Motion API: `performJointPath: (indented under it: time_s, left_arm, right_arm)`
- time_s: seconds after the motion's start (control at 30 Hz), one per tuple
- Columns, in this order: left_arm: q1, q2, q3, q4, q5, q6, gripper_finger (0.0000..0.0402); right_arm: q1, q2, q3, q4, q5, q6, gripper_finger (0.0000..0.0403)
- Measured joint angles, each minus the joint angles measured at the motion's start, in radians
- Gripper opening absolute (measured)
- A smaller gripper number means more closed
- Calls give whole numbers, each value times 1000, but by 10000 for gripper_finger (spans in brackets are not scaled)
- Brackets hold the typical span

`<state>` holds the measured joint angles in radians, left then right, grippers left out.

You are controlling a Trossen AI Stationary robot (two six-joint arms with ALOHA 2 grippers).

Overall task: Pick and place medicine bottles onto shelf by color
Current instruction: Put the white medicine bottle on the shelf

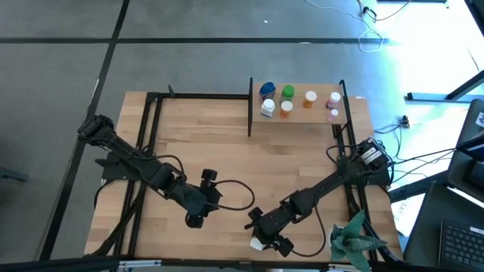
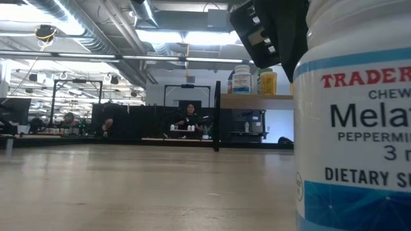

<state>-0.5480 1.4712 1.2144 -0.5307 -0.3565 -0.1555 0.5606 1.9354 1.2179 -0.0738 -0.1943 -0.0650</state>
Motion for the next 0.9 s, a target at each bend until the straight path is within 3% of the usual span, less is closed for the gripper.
performJointPath:
  time_s: [0.43,0.73,0.9]
  left_arm:
    - [0,0,0,0,-1,0,192]
    - [0,0,0,0,-1,0,192]
    - [0,0,0,0,-1,0,192]
  right_arm:
    - [0,0,0,7,-2,3,266]
    - [0,0,0,18,-2,14,188]
    - [0,0,0,33,-14,35,176]
